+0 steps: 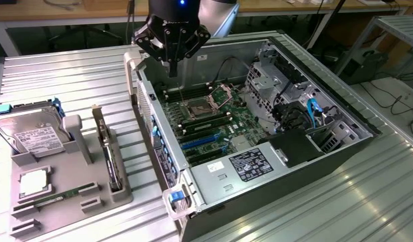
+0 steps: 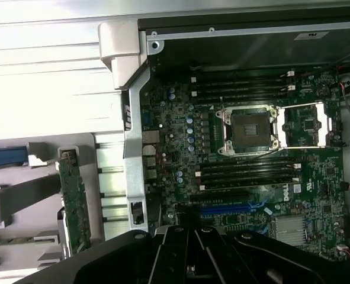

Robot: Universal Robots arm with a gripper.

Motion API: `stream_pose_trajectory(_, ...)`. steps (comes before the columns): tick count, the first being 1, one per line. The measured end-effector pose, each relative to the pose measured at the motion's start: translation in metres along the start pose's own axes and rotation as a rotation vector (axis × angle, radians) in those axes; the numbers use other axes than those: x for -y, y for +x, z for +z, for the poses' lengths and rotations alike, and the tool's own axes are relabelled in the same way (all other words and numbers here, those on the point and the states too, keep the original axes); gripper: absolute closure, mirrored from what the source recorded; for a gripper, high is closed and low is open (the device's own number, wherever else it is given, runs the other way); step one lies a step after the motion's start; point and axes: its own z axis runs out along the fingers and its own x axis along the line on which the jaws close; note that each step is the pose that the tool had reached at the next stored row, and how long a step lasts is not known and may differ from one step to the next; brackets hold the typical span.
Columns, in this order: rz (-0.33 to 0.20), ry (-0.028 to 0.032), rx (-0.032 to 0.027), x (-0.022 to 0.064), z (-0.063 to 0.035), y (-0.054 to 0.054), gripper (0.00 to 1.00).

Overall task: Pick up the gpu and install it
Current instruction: 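Reach for the gpu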

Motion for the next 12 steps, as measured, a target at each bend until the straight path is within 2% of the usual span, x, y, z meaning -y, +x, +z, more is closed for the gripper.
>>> stream_pose_trajectory(12,0.000,0.0000,0.0000,0.0012,-0.0004,0.015,0.89)
